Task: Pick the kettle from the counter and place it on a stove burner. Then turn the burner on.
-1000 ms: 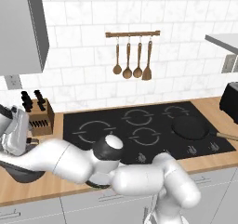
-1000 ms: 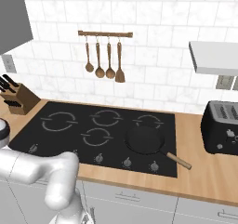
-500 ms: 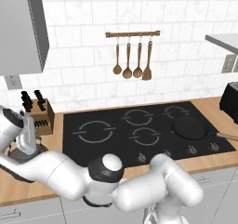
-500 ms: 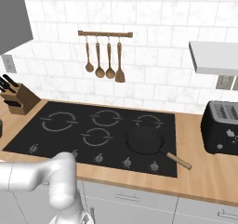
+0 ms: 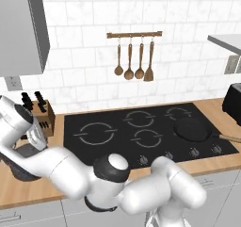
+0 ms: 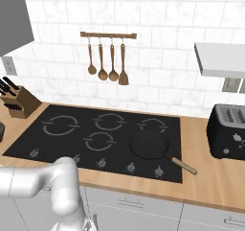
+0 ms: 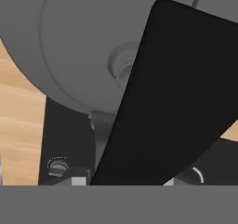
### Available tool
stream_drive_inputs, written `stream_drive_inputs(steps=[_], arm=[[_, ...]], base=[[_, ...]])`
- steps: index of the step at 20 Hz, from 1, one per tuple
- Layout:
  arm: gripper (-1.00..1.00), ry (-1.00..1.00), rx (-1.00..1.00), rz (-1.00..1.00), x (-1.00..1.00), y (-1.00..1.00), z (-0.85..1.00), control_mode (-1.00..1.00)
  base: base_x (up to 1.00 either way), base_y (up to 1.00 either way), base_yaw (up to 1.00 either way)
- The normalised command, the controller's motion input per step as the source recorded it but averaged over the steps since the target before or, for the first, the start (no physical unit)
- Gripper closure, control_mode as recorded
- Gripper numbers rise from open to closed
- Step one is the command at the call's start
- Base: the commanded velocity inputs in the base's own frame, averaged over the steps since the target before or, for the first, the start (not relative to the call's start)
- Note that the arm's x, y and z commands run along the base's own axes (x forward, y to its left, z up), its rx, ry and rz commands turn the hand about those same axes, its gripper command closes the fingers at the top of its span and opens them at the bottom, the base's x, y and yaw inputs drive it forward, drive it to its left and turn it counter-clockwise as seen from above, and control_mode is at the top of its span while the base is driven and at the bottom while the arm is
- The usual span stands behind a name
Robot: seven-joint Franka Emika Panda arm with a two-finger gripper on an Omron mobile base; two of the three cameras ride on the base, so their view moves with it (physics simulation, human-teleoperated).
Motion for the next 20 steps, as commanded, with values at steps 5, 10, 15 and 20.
stream_drive_inputs(steps=[5, 10, 15, 20], arm=[[1.0, -0.02, 0.0, 0.0, -0.39, -0.04, -0.16, -1.0], [1.0, -0.39, 0.0, 0.0, -0.42, -0.34, 0.62, -1.0], [1.0, -0.35, 0.0, -0.04, -0.05, -0.69, 0.54, -1.0], [1.0, -0.15, 0.0, -0.13, 0.29, -0.96, 0.25, -1.0]], base=[[0.0, 0.0, 0.0], [0.0, 0.0, 0.0], [0.0, 0.0, 0.0], [0.0, 0.0, 0.0]])
